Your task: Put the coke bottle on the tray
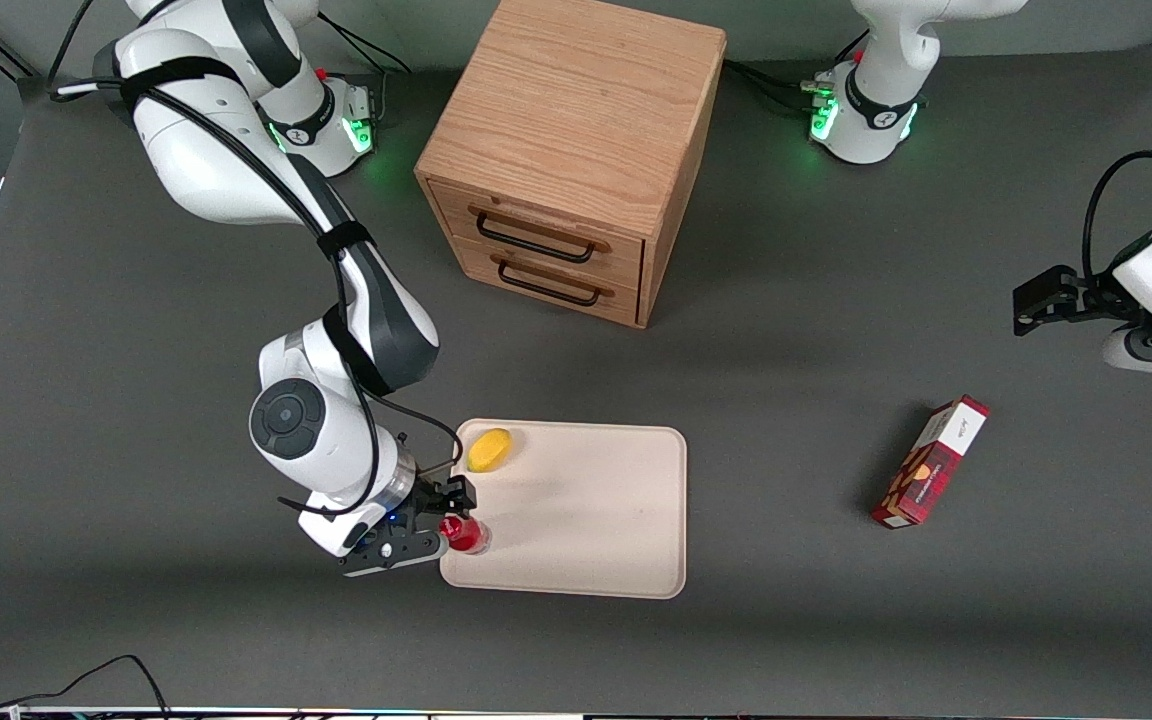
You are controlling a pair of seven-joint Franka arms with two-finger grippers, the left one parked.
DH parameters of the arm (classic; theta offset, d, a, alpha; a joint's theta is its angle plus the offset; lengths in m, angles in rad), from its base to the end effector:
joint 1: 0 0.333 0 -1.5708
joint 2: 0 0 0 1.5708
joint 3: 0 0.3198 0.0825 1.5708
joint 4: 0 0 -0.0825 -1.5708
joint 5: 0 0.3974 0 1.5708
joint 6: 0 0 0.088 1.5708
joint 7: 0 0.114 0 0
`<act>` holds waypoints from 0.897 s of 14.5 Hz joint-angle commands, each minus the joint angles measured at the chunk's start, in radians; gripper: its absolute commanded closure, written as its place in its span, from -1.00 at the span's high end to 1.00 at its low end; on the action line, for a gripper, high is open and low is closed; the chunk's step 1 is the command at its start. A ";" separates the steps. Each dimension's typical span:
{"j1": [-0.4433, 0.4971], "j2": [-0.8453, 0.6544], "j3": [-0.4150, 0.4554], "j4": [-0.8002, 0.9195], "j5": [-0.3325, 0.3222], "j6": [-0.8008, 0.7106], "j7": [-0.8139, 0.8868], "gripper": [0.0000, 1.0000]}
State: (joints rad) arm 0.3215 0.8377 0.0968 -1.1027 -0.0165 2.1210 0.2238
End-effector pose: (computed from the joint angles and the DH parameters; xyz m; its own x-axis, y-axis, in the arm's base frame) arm 0.7414 0.3014 0.3246 0.9744 0.1525 0.1649 0.1697 -0.9809 -0.0954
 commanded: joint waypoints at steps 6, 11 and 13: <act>-0.054 -0.253 -0.006 -0.151 -0.007 -0.205 0.031 1.00; -0.194 -0.587 0.003 -0.497 -0.005 -0.232 -0.049 1.00; -0.257 -0.672 0.003 -0.548 -0.003 -0.281 -0.083 1.00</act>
State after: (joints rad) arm 0.1236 0.3082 0.0877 -1.5058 -0.0165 1.8564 0.1805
